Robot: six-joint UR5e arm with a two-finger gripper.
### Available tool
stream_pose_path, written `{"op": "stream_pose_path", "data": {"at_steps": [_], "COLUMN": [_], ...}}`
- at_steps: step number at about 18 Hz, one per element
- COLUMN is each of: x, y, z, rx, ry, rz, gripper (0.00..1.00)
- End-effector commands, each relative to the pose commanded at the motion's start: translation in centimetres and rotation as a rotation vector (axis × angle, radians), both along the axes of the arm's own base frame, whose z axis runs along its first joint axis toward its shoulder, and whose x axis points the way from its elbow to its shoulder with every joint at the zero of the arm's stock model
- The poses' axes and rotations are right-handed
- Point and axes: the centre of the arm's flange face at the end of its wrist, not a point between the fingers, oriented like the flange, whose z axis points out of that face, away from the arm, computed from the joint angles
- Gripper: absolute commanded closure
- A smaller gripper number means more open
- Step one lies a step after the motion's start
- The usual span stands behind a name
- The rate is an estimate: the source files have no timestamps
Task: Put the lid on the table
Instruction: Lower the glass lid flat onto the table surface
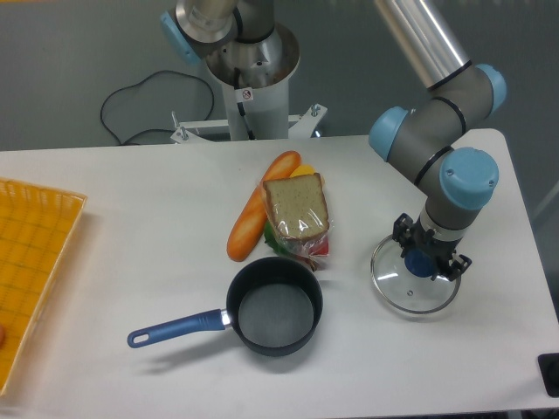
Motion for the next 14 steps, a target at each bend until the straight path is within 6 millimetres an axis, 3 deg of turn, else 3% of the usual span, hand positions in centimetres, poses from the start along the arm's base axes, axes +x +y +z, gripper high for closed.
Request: {"op": "stream_pose_path", "data": {"at_steps": [14], "x": [0.2], "y": [-0.1], "z": [-1.2], "rx": [0.005], "ry": [0.013], "rz": [0.0], "gripper": [0.37]}}
